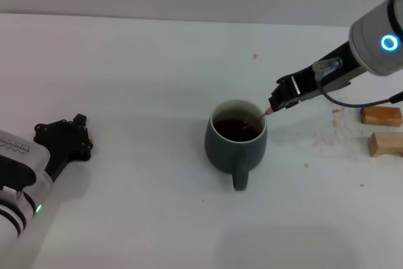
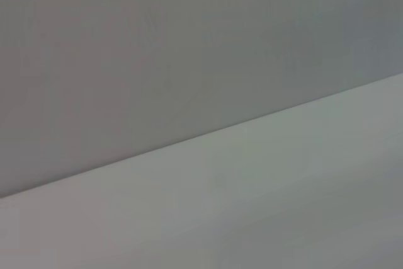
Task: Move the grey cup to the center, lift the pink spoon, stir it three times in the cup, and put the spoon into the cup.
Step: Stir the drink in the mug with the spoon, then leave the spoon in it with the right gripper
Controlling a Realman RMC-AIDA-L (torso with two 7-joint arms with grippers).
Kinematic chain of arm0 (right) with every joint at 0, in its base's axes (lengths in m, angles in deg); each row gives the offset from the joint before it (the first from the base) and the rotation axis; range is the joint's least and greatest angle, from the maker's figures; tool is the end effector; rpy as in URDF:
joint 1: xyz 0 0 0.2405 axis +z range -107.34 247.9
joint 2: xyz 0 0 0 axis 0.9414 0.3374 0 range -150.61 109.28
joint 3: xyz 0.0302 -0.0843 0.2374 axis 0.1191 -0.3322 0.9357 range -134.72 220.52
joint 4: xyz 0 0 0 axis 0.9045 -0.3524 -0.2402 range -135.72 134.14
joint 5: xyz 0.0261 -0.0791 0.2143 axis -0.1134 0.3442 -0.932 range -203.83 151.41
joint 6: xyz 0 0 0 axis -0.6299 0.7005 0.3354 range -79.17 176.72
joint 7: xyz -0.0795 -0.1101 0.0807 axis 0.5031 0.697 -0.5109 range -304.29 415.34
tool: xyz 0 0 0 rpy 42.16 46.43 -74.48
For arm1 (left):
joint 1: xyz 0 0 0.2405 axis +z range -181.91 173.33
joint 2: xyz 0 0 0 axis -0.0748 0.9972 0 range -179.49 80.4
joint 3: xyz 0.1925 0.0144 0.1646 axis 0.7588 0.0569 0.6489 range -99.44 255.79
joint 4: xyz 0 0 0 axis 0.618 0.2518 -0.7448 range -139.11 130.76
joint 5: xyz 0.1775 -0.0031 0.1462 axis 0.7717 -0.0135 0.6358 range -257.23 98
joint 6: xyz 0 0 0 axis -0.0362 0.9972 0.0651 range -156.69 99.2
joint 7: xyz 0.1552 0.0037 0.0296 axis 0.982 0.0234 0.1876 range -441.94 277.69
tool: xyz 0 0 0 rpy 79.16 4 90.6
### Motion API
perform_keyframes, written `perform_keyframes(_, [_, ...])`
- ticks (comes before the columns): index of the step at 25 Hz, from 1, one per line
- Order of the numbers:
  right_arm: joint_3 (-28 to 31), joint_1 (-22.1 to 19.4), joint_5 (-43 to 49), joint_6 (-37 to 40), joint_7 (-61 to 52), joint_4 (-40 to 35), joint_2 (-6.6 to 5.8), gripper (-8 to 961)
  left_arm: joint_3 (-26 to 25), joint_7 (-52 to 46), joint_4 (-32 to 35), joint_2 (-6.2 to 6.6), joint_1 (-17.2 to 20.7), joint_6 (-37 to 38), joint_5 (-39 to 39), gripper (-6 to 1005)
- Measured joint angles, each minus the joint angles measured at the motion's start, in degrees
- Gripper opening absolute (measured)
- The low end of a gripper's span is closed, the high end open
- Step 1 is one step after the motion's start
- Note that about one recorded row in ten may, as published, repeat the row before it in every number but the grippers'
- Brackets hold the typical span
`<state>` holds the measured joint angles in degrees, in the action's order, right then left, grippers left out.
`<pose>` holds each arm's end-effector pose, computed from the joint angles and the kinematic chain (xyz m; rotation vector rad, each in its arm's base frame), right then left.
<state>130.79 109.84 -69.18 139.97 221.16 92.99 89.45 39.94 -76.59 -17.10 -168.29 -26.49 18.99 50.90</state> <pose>0.0793 0.3634 0.0096 -2.3235 1.3594 -0.2181 -0.3692 0.3259 -0.0855 -1.9018 -0.5297 -0.2538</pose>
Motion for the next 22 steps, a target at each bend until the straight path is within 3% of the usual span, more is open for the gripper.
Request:
perform_keyframes(9, [1.4,-2.3,0.4,3.1,0.0,4.5,-0.58,67,0.0,0.0,-0.1,0.01,0.2,0.0,0.0,-1])
perform_keyframes(17, [1.1,-3.5,0.5,4.3,-0.1,6.7,1.55,68,0.0,0.0,-0.1,0.00,0.2,0.0,0.1,-1])
perform_keyframes(22, [0.3,-1.8,0.6,2.9,-0.1,4.2,1.86,68,0.0,0.0,-0.1,-0.04,0.1,0.0,0.1,-1])
